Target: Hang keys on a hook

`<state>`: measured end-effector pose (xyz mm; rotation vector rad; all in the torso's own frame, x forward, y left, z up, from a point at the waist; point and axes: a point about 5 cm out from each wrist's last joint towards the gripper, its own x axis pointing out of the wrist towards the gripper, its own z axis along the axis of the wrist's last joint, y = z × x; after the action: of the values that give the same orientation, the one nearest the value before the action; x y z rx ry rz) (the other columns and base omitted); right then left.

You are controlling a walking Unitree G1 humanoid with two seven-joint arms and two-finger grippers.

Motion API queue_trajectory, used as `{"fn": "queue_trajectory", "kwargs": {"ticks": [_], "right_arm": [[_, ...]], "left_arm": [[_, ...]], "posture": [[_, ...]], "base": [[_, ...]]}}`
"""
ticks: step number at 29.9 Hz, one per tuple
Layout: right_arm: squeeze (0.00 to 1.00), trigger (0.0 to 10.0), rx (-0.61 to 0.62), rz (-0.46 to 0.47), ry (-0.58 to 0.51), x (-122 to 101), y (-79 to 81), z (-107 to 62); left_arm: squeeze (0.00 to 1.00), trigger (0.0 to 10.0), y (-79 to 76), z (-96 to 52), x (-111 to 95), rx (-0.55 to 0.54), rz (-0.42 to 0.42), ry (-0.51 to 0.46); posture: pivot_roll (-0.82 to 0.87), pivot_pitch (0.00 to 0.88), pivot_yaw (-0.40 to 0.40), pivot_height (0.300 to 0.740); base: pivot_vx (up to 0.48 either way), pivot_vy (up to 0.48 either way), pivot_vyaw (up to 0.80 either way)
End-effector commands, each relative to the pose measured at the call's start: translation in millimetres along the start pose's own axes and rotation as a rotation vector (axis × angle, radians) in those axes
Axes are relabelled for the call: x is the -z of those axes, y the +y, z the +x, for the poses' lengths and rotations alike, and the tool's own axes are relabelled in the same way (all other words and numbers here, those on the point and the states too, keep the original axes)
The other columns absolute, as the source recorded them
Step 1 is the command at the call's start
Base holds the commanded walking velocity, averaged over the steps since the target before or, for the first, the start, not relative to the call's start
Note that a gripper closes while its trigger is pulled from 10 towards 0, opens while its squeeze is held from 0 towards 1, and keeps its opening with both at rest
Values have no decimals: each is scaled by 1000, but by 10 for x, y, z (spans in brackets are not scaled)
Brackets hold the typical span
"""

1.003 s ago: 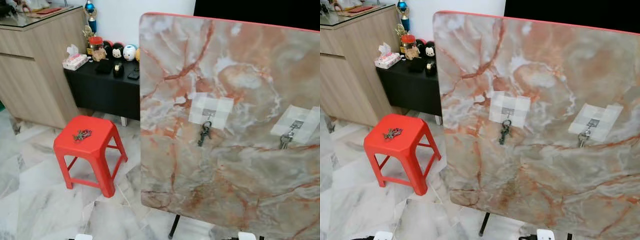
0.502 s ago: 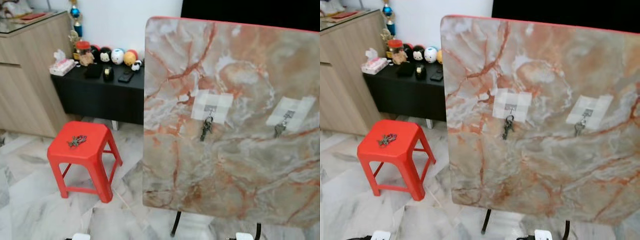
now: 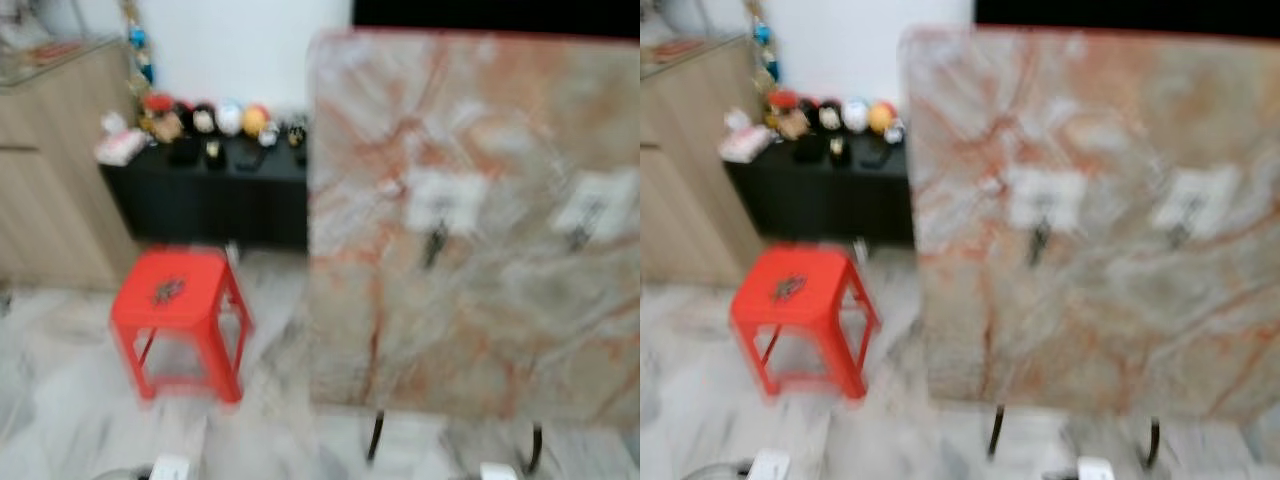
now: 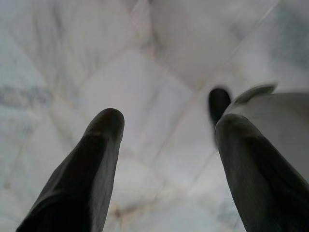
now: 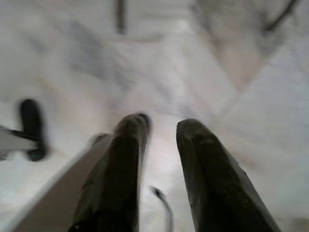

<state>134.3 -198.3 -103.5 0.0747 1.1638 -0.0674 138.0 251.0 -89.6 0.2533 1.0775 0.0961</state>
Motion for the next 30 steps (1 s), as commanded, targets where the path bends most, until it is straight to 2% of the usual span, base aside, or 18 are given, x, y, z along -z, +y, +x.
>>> {"fn": "queue_trajectory", "kwargs": {"ticks": [1,30], "right_arm": [[0,10000,32,5,-4,2,-121,-18],[0,10000,32,-6,-15,-42,-130,-17]], "left_arm": [[0,10000,-38,5,-17,9,-6,-3],[0,10000,-44,10,-40,-2,-40,-6]], "posture": [[23,0,-53,740],[33,0,-67,740]], "base": [[0,480,0],[0,480,0]]}}
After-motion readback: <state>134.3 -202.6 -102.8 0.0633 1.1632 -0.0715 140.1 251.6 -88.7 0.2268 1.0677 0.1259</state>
